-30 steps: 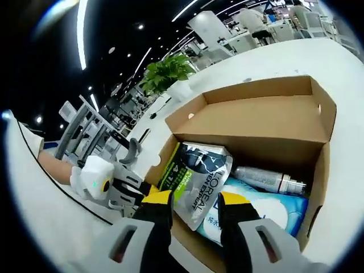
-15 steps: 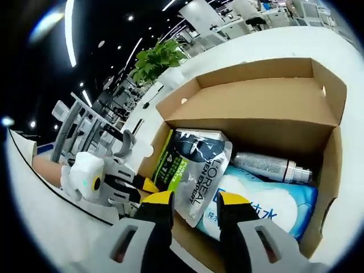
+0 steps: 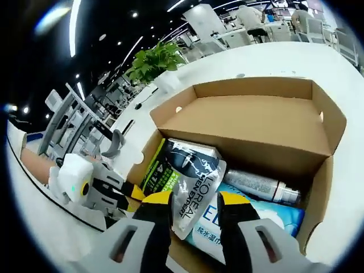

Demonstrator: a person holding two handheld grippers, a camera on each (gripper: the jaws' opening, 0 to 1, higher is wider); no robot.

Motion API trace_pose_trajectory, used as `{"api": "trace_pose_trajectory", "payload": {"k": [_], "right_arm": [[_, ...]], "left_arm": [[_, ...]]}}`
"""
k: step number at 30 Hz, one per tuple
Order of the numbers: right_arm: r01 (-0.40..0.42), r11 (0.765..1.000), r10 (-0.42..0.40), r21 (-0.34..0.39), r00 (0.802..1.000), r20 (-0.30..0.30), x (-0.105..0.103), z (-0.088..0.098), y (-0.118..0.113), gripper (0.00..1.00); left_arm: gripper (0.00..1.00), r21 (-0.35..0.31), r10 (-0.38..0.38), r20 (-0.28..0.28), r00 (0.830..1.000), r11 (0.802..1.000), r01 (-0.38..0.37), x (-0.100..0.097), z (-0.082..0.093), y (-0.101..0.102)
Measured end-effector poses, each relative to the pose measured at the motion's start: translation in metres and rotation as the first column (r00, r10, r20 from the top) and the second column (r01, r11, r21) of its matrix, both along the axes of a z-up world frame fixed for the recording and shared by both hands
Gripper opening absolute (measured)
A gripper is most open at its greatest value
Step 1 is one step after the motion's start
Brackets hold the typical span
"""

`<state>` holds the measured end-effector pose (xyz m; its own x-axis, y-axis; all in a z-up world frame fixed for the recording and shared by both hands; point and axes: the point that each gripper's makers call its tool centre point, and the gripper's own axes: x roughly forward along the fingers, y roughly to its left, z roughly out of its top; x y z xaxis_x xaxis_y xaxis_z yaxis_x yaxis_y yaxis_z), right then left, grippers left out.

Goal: Operate the shoe box by opening the lid, removing the specified soft item, and placing it in the target area until the item is outside and the box remains undamaged.

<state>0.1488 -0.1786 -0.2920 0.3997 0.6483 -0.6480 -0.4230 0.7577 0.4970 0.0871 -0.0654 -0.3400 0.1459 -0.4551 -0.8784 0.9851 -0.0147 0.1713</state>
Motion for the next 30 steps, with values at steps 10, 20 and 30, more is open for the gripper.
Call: {"api": "trace_pose_trajectory", "payload": {"k": [10, 20, 30], "right_arm": [[-0.033, 0.999, 0.033, -0.014, 0.999, 0.019, 0.007, -0.004, 0.009, 0.33], [0.050, 0.978, -0.033, 0.200, 0.996, -0.087, 0.004, 0.004, 0.008, 0.24], [0.100, 0.936, -0.064, 0.337, 0.991, -0.115, 0.011, 0.015, 0.019, 0.18]], "left_arm": [[0.06, 0.000, 0.000, -0.004, 1.000, 1.000, 0.000, -0.001, 0.000, 0.000], [0.06, 0.001, -0.001, -0.006, 1.000, 1.000, 0.001, -0.001, 0.000, -0.001], [0.06, 0.005, -0.008, -0.013, 1.000, 1.000, 0.008, -0.002, 0.000, -0.001]]}}
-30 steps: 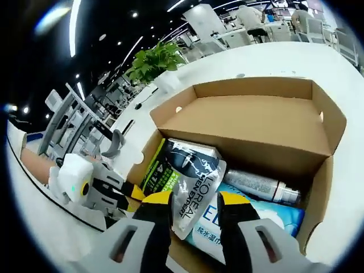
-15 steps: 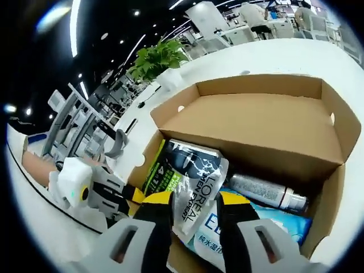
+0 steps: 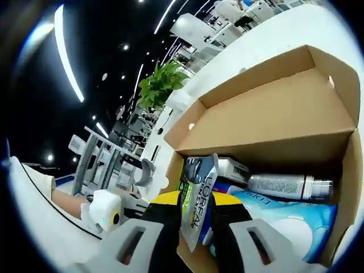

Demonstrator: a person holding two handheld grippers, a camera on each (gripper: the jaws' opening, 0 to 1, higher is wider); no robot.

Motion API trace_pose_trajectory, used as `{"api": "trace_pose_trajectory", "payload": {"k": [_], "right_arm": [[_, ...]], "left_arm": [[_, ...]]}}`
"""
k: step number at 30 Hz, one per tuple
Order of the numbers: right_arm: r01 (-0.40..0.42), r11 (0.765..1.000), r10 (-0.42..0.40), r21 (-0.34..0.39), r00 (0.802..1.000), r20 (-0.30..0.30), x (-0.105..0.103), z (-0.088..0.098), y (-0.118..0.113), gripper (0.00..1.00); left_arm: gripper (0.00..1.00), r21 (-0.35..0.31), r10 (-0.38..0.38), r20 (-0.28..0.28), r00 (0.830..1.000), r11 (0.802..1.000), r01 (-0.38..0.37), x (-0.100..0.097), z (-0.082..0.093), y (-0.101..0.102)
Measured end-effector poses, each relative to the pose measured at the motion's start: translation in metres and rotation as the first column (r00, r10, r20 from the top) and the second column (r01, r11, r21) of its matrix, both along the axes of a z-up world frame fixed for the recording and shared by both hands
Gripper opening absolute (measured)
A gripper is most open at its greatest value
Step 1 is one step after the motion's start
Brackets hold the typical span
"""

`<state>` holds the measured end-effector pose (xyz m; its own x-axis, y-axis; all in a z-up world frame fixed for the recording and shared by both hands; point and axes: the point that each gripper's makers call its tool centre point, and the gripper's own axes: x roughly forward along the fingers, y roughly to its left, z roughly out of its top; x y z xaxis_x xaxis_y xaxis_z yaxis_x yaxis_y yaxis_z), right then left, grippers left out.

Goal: Operate the shoe box by opening the lid, removing the specified soft item, and placing it in the target area until the item is outside and the box remains undamaged.

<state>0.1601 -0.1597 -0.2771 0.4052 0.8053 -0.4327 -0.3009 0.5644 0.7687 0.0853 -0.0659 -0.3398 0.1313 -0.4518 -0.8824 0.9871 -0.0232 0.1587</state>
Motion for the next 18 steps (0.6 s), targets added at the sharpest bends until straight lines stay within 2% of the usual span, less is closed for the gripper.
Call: {"api": "trace_pose_trajectory", "payload": {"k": [11, 13, 18], "right_arm": [[-0.028, 1.000, 0.028, 0.013, 0.999, -0.040, -0.003, -0.006, 0.018, 0.19], [-0.035, 0.999, 0.037, 0.030, 0.997, -0.070, -0.003, -0.006, 0.024, 0.19], [-0.055, 0.997, 0.060, 0.058, 0.995, -0.082, -0.003, -0.001, 0.037, 0.15]], "left_arm": [[0.05, 0.000, -0.004, 0.000, 1.000, 1.000, 0.004, 0.000, 0.001, 0.000], [0.05, 0.000, -0.005, 0.000, 1.000, 1.000, 0.005, 0.000, 0.001, 0.000], [0.05, 0.000, -0.007, 0.001, 1.000, 1.000, 0.007, 0.000, 0.001, 0.000]]}}
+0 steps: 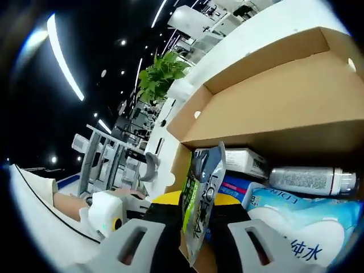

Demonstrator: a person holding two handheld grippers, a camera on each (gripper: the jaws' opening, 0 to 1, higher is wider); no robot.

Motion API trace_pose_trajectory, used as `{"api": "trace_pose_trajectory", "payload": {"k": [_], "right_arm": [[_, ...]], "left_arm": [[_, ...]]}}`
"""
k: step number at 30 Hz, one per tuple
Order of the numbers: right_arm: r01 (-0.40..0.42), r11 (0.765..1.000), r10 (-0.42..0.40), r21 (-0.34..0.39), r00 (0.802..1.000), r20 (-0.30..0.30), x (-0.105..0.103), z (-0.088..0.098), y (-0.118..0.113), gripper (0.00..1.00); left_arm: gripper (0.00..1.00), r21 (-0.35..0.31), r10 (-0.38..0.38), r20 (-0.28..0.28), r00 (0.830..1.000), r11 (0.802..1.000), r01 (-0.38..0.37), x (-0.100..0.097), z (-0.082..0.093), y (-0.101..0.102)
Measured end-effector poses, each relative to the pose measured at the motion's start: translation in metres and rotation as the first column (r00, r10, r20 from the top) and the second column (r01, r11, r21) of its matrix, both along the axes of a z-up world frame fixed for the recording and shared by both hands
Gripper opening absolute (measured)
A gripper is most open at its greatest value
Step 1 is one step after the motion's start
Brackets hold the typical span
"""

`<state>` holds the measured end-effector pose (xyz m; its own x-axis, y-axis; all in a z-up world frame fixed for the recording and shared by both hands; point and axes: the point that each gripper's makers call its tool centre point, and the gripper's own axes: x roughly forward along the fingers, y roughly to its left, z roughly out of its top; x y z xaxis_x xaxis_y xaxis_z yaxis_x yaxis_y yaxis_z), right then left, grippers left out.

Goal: Operate the shoe box by opening the lid, removing the specified soft item, and placing it in the target area until the item is outside and the box remains undamaged.

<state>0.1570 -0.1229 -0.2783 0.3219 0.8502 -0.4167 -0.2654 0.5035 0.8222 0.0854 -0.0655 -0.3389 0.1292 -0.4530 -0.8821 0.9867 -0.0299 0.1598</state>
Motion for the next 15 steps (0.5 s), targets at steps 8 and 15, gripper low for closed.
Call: {"api": "trace_pose_trajectory", "payload": {"k": [8, 15], "right_arm": [[-0.006, 0.999, 0.007, 0.046, 1.000, -0.019, 0.001, 0.005, 0.015, 0.15], [0.028, 0.996, -0.021, 0.083, 0.996, -0.084, 0.003, 0.006, 0.017, 0.13]], "left_arm": [[0.06, 0.000, 0.004, 0.002, 1.000, 1.000, -0.004, 0.001, 0.000, 0.000], [0.06, -0.002, 0.006, 0.003, 1.000, 1.000, -0.006, 0.001, 0.000, 0.000]]}}
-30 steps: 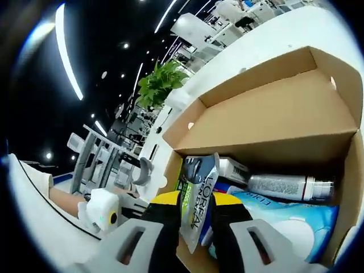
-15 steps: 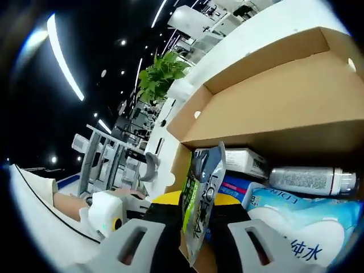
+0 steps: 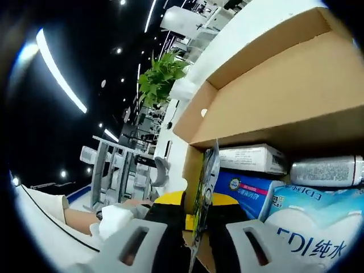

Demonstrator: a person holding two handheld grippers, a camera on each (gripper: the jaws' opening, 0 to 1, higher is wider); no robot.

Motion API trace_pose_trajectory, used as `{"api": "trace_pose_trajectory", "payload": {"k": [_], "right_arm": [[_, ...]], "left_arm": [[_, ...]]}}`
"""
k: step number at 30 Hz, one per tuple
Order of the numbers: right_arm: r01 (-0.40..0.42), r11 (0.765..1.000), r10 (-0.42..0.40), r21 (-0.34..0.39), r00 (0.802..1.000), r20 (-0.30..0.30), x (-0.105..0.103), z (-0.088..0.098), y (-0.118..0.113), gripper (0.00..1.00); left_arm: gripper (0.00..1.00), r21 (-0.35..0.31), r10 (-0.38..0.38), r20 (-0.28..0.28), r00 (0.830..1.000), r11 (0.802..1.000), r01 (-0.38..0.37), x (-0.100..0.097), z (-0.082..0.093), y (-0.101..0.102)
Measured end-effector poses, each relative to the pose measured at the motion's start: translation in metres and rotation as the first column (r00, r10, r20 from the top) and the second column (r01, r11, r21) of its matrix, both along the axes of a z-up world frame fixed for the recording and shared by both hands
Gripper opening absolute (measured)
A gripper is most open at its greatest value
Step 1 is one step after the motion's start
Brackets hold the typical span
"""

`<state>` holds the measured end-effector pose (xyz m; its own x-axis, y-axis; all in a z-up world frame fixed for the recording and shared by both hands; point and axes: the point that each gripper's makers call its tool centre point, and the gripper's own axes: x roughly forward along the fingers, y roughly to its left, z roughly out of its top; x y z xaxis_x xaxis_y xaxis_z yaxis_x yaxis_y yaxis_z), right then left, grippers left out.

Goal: Operate the shoe box by opening the lid, removing the specified soft item, and placing it in the target area until the item is outside and the box remains undamaged.

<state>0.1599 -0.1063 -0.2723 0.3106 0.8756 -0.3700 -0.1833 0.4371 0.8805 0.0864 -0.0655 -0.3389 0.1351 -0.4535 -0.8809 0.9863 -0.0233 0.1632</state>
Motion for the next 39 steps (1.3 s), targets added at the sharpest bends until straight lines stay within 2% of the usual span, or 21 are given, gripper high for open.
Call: {"api": "trace_pose_trajectory", "payload": {"k": [7, 9, 17, 21, 27, 30, 34, 36, 39], "right_arm": [[0.014, 1.000, -0.014, -0.015, 1.000, -0.011, 0.001, -0.003, -0.001, 0.04], [0.022, 0.999, -0.022, -0.041, 1.000, -0.019, 0.000, -0.007, -0.002, 0.02], [0.024, 0.994, -0.026, -0.106, 0.999, -0.018, -0.002, -0.017, -0.006, 0.01], [0.028, 0.994, -0.031, -0.110, 0.999, -0.030, -0.002, -0.019, -0.005, 0.01], [0.021, 0.992, -0.022, -0.126, 1.000, -0.007, -0.002, -0.013, -0.004, 0.01], [0.017, 0.995, -0.014, -0.095, 0.999, 0.036, -0.002, -0.003, -0.002, 0.00], [0.026, 0.995, -0.021, -0.093, 0.999, 0.050, -0.004, 0.002, -0.007, 0.00], [0.039, 0.998, -0.037, -0.056, 0.999, 0.040, -0.003, 0.010, -0.011, 0.00], [0.064, 0.997, -0.062, -0.031, 0.996, 0.065, 0.001, 0.024, -0.022, 0.00]], "left_arm": [[0.06, -0.001, -0.004, 0.001, 1.000, 1.000, 0.004, 0.000, 0.000, 0.000], [0.05, -0.001, -0.006, 0.002, 1.000, 1.000, 0.006, 0.000, 0.000, 0.000], [0.05, -0.003, -0.009, 0.001, 1.000, 1.000, 0.009, -0.001, 0.000, 0.000], [0.05, -0.005, -0.011, 0.002, 1.000, 1.000, 0.011, -0.001, -0.001, 0.000], [0.05, -0.003, -0.019, -0.006, 1.000, 1.000, 0.019, -0.001, -0.001, 0.000], [0.05, -0.005, -0.019, -0.007, 1.000, 1.000, 0.019, -0.001, 0.000, 0.000], [0.05, -0.004, -0.016, -0.009, 1.000, 1.000, 0.016, 0.000, 0.000, 0.001], [0.05, -0.005, -0.017, -0.006, 1.000, 1.000, 0.017, 0.000, 0.000, 0.001], [0.05, -0.008, -0.011, -0.006, 1.000, 1.000, 0.011, 0.000, -0.001, 0.000]]}}
